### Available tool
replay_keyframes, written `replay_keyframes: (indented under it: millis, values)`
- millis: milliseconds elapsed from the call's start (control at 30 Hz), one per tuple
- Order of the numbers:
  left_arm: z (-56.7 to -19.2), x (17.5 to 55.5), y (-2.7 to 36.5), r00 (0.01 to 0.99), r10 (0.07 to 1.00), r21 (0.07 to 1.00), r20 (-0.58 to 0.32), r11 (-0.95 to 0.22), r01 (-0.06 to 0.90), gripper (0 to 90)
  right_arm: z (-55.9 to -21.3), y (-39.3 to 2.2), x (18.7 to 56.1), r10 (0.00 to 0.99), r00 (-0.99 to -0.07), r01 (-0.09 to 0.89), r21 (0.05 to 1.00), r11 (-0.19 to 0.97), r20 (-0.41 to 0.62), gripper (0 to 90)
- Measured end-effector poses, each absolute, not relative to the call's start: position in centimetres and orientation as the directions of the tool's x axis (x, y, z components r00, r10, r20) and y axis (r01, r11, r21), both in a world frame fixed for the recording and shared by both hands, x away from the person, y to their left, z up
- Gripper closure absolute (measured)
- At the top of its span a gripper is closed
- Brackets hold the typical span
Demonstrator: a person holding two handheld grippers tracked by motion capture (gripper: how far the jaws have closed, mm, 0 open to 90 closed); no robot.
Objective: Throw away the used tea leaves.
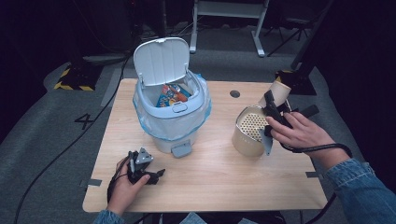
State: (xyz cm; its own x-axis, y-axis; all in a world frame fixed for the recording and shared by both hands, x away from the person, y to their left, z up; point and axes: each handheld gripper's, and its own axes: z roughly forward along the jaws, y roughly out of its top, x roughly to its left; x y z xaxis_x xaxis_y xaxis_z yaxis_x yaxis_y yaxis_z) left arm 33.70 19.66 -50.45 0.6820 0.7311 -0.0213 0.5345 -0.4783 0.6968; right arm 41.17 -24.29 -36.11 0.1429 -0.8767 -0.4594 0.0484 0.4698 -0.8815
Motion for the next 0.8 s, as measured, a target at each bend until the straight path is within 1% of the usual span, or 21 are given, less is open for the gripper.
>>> replay_keyframes:
  millis: [67, 267, 400, 467, 533, 633, 700, 800]
  values:
    - [-50.5, 33.7, 19.7, 0.682, 0.731, 0.697, -0.022, -0.478, 0.535, 18.4, -36.1, -24.1, 41.1, -0.881, 0.155, 0.054, -0.886, 0.46, -0.447, 32.6]
    - [-50.5, 33.7, 19.7, 0.682, 0.731, 0.697, -0.022, -0.478, 0.535, 18.4, -36.0, -23.9, 41.1, -0.891, 0.147, 0.057, -0.895, 0.442, -0.43, 32.9]
    - [-50.5, 33.7, 19.7, 0.682, 0.731, 0.697, -0.022, -0.478, 0.535, 18.4, -35.8, -24.0, 41.2, -0.87, 0.138, 0.041, -0.875, 0.483, -0.474, 32.8]
    - [-50.5, 33.7, 19.7, 0.682, 0.731, 0.697, -0.021, -0.479, 0.534, 18.4, -35.6, -24.1, 41.1, -0.84, 0.128, 0.028, -0.844, 0.535, -0.528, 32.5]
    - [-50.5, 33.7, 19.7, 0.682, 0.731, 0.697, -0.021, -0.479, 0.534, 18.4, -35.2, -24.2, 41.2, -0.784, 0.102, -0.009, -0.788, 0.615, -0.613, 32.2]
    - [-50.5, 33.7, 19.7, 0.682, 0.731, 0.697, -0.021, -0.478, 0.535, 18.5, -34.3, -24.7, 41.4, -0.644, 0.032, -0.06, -0.644, 0.762, -0.765, 31.9]
    - [-50.5, 33.7, 19.7, 0.682, 0.731, 0.697, -0.021, -0.478, 0.535, 18.4, -33.6, -25.0, 41.6, -0.568, -0.001, -0.073, -0.567, 0.821, -0.823, 31.7]
    - [-50.4, 33.7, 19.7, 0.683, 0.73, 0.695, -0.022, -0.48, 0.535, 18.4, -32.7, -25.7, 41.8, -0.423, -0.066, -0.097, -0.416, 0.904, -0.904, 31.4]
